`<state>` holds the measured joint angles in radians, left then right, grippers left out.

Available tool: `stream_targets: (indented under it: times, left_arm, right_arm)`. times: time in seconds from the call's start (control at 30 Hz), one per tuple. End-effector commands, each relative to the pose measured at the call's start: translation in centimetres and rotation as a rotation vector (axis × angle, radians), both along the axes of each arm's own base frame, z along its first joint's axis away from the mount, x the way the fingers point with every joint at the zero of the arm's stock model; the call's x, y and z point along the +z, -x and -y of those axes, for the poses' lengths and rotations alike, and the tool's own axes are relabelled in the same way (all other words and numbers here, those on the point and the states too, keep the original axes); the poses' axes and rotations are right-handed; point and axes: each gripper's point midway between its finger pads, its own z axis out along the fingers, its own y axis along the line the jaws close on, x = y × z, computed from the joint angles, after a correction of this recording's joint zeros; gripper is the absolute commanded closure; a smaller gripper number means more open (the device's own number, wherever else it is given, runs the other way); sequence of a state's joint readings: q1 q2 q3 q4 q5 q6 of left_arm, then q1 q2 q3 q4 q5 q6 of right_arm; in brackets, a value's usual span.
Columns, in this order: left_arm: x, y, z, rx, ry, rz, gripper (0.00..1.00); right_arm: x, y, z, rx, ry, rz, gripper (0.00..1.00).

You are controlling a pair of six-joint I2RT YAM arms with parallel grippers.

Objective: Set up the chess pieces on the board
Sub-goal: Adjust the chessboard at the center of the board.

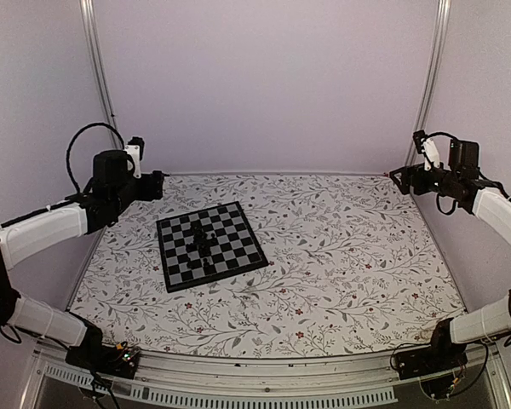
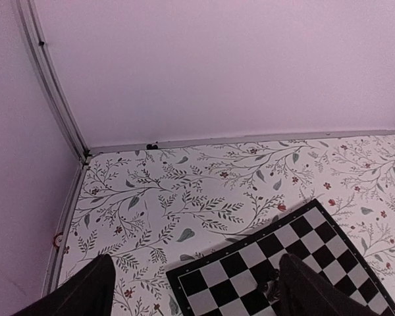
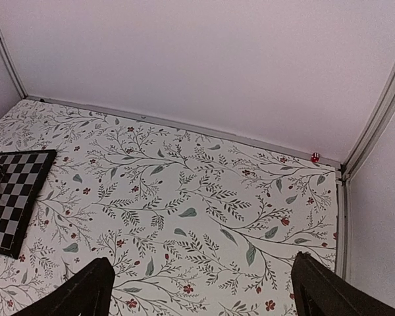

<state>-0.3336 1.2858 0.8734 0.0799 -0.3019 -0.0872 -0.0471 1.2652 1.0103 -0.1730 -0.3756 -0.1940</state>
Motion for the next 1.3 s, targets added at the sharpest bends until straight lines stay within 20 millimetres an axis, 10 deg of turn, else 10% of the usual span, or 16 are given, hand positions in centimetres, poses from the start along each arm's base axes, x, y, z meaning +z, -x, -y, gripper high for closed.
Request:
stream_targets:
  times: [0.0, 0.5, 0.8, 1.27]
  left_arm:
    - [-1.5, -1.2, -0.4, 0.035, 0.089, -0.112, 0.12]
    - [-7.0, -0.6, -3.4, 0.262, 0.306, -0.42, 0.06]
    - [-13.3, 1.1, -4.9, 0.255, 0.39, -0.578, 0.35]
    - [-20.6, -3.9, -3.7, 0.179, 0.48, -0.705, 0.36]
  right_arm:
    - [-1.2, 0.5, -0.9, 0.062, -0.014, -0.022, 0.02]
    - [-5.1, 4.8, -6.6, 0.461, -0.129, -0.106, 0.09]
    - [-7.5, 6.2, -10.2, 0.577, -0.072, -0.141, 0.15]
    - [-9.0, 6.6, -19.6, 0.799, -0.023, -0.299, 0.3]
